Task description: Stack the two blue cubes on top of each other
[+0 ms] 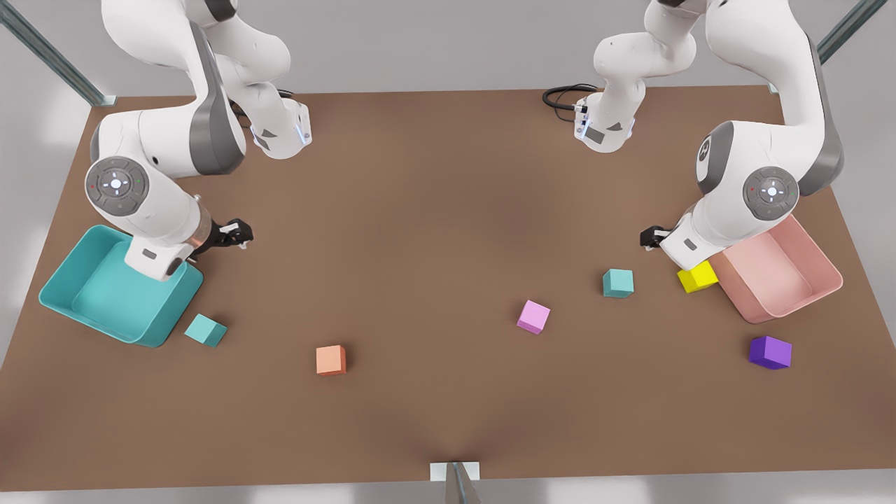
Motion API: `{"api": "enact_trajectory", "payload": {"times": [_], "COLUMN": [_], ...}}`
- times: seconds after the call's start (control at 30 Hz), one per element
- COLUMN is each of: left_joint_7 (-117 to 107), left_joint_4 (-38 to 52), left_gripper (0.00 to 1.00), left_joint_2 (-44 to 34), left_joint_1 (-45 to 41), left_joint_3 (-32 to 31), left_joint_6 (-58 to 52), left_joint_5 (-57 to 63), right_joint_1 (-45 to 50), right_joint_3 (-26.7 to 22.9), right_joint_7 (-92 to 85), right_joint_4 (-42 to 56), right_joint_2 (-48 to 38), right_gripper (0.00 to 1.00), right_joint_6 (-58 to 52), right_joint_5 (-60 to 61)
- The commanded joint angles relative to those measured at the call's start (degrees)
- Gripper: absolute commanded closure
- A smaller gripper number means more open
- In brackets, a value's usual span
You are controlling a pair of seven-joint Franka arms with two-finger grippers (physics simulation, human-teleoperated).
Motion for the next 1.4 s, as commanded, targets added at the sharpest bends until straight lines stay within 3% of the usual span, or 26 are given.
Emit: {"api": "enact_trajectory", "payload": {"times": [0.0,0.1,0.27,0.5,0.73,1.37], "left_joint_7": [-0.5,-0.5,-0.5,-0.5,-0.5,-0.5], "left_joint_4": [0.0,0.0,0.0,0.0,0.0,0.0], "left_gripper": [0.00,0.00,0.00,0.00,0.00,0.00], "left_joint_2": [-0.1,-0.1,-0.1,-0.1,0.5,0.6], "left_joint_1": [0.0,0.0,0.0,0.0,0.0,0.1], "left_joint_3": [0.0,0.0,0.0,0.0,0.0,0.0], "left_joint_6": [-0.1,-0.1,-0.1,-0.3,-0.3,-0.3], "left_joint_5": [0.0,0.0,0.0,0.0,0.0,0.0], "right_joint_1": [0.0,-0.1,-8.5,-17.1,-18.5,-19.6], "right_joint_3": [0.0,-0.1,-3.2,-3.2,-3.3,-3.5], "right_joint_7": [-0.2,0.8,0.9,0.9,6.7,21.2], "right_joint_4": [0.1,0.4,2.0,0.1,-7.5,-16.2], "right_joint_2": [0.0,0.6,17.2,25.6,26.9,23.8], "right_gripper": [0.00,0.00,0.00,0.00,0.00,0.00], "right_joint_6": [0.2,0.2,14.4,23.9,41.0,41.7], "right_joint_5": [0.1,0.2,-1.7,4.8,7.3,8.2]}}
